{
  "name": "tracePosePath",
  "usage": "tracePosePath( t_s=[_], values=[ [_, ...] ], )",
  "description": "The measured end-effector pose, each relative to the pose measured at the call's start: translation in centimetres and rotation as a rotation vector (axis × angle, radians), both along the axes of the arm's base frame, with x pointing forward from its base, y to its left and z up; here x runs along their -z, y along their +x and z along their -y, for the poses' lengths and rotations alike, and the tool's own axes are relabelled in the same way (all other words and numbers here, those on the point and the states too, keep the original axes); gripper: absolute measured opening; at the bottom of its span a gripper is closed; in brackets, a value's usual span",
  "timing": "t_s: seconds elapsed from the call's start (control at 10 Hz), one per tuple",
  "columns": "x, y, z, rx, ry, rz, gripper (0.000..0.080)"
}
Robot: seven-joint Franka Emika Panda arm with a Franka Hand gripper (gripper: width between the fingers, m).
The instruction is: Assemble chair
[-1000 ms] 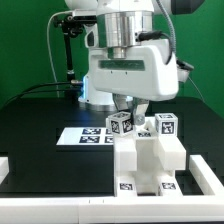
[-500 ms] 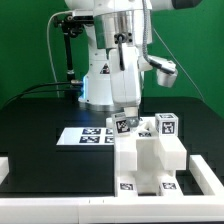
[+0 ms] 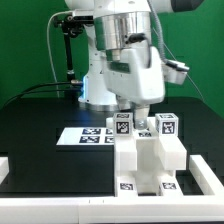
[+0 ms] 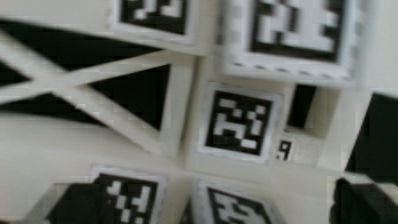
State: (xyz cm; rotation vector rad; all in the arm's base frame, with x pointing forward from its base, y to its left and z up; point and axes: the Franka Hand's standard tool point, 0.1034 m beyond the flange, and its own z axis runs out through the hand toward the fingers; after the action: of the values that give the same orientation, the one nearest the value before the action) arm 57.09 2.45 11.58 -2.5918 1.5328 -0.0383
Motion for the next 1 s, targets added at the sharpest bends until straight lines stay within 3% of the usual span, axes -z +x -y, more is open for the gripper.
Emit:
tracePosePath(
  t_s=[0.4,0.5,0.7,1.0],
  values=[
    [0.0,-0.2,0.2,-0.210,-0.021,0.023,0.0649],
    [-0.1,0.4,0.8,-0.434,-0.060,0.040,0.0649],
    [0.1,1.5,1.4,-0.736,-0.091,0.060,0.0649],
    [0.5,1.5,1.9,-0.787,-0.117,0.077,0.0647]
  ],
)
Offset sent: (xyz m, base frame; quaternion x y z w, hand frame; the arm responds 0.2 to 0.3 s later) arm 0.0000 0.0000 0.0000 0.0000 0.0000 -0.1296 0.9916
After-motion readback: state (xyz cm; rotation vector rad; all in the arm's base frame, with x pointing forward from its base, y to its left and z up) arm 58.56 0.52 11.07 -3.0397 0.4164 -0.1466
